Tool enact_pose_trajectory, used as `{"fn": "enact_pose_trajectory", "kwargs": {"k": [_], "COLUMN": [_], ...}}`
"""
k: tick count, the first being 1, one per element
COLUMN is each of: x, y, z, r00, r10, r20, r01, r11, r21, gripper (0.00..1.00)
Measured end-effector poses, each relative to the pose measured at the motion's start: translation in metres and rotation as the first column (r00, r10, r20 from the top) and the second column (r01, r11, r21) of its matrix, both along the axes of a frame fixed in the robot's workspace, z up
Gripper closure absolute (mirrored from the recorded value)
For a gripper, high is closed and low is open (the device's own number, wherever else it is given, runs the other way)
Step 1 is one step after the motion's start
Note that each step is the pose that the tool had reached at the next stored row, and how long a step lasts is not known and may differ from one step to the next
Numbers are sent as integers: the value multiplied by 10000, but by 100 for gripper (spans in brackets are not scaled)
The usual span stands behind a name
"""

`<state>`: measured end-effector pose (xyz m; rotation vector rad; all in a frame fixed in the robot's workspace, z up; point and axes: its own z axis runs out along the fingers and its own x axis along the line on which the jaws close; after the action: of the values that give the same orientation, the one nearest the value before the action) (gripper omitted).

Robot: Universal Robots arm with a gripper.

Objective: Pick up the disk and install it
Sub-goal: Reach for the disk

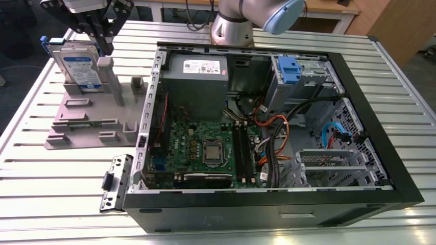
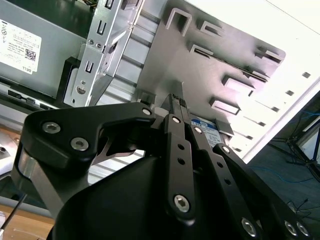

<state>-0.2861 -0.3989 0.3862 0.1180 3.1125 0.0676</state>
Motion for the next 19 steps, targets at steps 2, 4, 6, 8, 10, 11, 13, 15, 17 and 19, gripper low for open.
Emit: {"fn": "enact_pose_trajectory", "kwargs": {"k": [2,4,6,8,10,11,13,15,17,19], "x": [-5,-10,-14,-20,-25,-27,-32,-37,-42,-47], "y": [0,0,0,0,0,0,0,0,0,0], "z": [0,0,-1,-1,-2,-2,-2,-3,-2,-3], "r00": [10000,10000,10000,10000,10000,10000,10000,10000,10000,10000], "r10": [0,0,0,0,0,0,0,0,0,0], "r20": [0,0,1,0,0,0,1,1,0,0], "r01": [0,0,0,0,0,0,0,0,0,0], "r11": [10000,10000,10000,10000,10000,10000,10000,10000,10000,10000], "r21": [0,0,1,0,0,0,0,1,0,0], "gripper": [90,90,90,90,90,90,90,90,90,90]}}
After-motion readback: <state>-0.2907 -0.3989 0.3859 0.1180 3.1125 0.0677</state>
